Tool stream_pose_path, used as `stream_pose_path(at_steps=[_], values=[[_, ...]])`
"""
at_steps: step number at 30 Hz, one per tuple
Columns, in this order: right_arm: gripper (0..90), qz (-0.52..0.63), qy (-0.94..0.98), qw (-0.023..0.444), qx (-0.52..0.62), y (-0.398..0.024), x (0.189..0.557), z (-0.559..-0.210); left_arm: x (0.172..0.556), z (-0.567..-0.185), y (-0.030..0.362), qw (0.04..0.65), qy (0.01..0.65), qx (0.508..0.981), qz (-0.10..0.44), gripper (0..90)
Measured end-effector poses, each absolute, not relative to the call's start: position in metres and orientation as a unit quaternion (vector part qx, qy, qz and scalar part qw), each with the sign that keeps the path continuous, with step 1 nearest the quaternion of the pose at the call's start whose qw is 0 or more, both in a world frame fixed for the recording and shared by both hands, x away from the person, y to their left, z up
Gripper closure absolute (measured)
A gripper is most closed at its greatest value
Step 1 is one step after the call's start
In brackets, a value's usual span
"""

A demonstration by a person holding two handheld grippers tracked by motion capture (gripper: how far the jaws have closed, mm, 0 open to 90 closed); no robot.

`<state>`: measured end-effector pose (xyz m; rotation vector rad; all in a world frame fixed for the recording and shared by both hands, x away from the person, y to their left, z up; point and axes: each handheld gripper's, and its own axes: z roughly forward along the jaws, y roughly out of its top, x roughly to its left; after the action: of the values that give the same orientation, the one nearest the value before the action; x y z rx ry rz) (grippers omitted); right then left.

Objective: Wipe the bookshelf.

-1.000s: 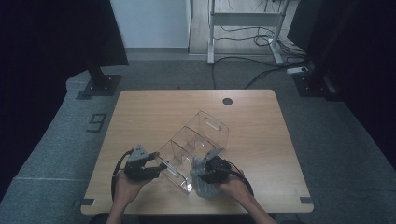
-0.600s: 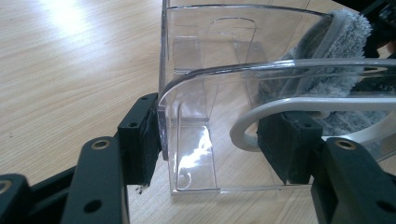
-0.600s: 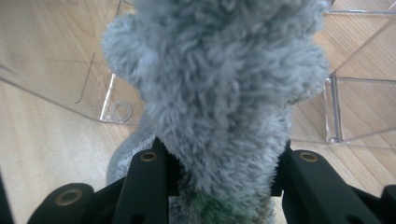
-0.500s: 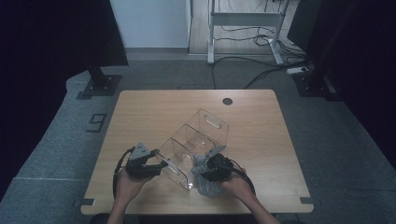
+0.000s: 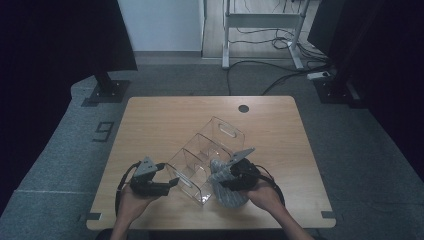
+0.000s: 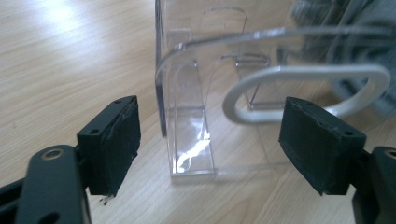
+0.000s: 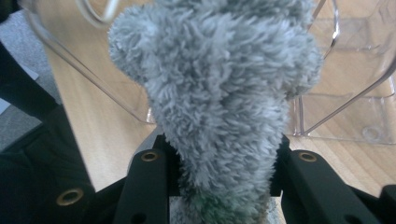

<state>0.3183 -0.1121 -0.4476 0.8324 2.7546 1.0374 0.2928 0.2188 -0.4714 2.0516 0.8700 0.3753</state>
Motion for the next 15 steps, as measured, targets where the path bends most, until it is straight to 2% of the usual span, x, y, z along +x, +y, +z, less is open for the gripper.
stream_pose_path(at_steps=[15], values=[[63.0,0.351,0.904,0.025,0.243,-0.093,0.323,-0.39,0.299,-0.503,0.256,0.369,0.394,0.83,0.142,9.6]])
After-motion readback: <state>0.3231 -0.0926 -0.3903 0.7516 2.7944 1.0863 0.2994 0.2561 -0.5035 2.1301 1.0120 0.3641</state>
